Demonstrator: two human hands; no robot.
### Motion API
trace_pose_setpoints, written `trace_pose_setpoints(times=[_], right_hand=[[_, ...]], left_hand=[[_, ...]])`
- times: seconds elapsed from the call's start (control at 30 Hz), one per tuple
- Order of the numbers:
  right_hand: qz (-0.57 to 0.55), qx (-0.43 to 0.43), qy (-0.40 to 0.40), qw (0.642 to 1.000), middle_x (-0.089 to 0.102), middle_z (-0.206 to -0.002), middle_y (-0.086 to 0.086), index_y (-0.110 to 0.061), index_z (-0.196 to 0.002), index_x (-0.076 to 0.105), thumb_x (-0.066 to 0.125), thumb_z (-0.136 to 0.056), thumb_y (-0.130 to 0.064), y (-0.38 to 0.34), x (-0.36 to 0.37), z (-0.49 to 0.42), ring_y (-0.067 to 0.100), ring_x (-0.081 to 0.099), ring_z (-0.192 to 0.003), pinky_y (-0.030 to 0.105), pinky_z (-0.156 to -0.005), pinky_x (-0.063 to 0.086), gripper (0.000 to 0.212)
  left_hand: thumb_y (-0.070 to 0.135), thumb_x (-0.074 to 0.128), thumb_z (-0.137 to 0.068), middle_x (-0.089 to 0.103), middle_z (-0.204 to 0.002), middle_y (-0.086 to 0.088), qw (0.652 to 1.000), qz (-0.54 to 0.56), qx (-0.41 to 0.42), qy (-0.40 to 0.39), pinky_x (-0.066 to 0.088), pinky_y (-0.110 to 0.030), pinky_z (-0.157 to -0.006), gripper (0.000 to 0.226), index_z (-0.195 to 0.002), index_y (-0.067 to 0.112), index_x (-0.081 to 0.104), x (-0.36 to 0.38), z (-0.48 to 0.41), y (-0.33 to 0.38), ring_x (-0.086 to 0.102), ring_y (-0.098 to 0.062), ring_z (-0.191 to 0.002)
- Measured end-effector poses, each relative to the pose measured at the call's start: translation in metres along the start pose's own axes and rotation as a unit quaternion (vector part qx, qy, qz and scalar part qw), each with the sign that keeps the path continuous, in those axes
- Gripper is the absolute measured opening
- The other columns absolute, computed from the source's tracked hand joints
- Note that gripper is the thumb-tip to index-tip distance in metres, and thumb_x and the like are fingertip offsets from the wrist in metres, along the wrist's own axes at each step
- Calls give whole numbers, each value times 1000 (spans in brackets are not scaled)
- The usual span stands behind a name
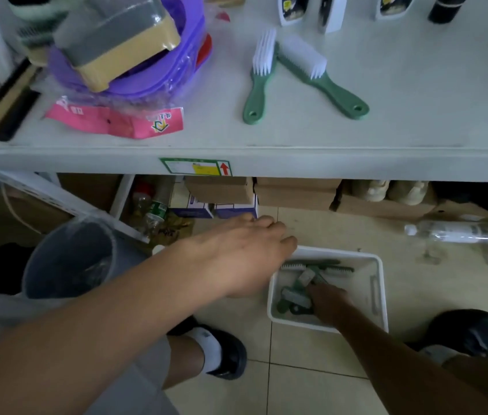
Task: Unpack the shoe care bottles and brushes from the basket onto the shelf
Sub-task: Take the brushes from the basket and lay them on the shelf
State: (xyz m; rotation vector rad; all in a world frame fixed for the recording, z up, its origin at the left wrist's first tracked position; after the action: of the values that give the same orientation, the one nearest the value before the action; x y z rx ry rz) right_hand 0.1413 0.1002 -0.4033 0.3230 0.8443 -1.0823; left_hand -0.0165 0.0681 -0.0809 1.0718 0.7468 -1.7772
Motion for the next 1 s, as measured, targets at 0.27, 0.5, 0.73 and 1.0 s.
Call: trace_pose_setpoints(times=[0.27, 0.5, 0.73, 1.0], right_hand=[[5, -50, 106, 993, 69, -117, 1, -18, -126, 56, 56, -93, -26, -26, -87, 63, 16, 68, -100, 27, -81, 57, 34], [103, -176, 114, 972, 67, -107, 1, -24, -119, 58, 55, -92, -29, -76, -203, 160, 16, 65, -89, 29, -78, 55, 28], [128, -214, 215, 944, 69, -101, -16, -40, -128, 53, 53, -88, -46, -39, -331, 257, 2, 63, -80, 22, -70, 55, 41], [-11, -124, 390, 912, 69, -68, -4, -33, -118, 71, 63, -86, -42, 33, -429, 215, 10, 61, -60, 33, -59, 54, 34]], left_hand=[[27, 62, -94, 51, -136, -5, 1000, 15, -17, -11, 41, -45, -108, 49, -139, 17, 45, -19, 10, 2, 46, -25, -131], [61, 42, -99, 52, -143, 1, 992, 101, -35, 70, 41, -43, -110, 57, -143, 24, 44, -66, 42, -5, 48, -19, -134], [68, 30, -97, 64, -120, 14, 860, 382, -95, 325, 50, -39, -98, 49, -123, 33, 52, -126, 74, -24, 60, -3, -108], [61, 36, -100, 54, -135, 9, 917, 302, -167, 199, 45, -36, -102, 46, -132, 29, 44, -104, 35, -32, 52, -6, -120]])
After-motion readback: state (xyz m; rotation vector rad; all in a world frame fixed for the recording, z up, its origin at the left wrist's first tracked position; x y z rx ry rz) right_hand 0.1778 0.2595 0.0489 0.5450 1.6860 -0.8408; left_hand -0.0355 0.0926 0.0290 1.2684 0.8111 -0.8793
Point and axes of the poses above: each hand's wrist, its own z-axis away from the middle knuckle, its own x-axis out of the palm, y = z × x, the point moved 5 cm from there along -z, towards the middle knuckle
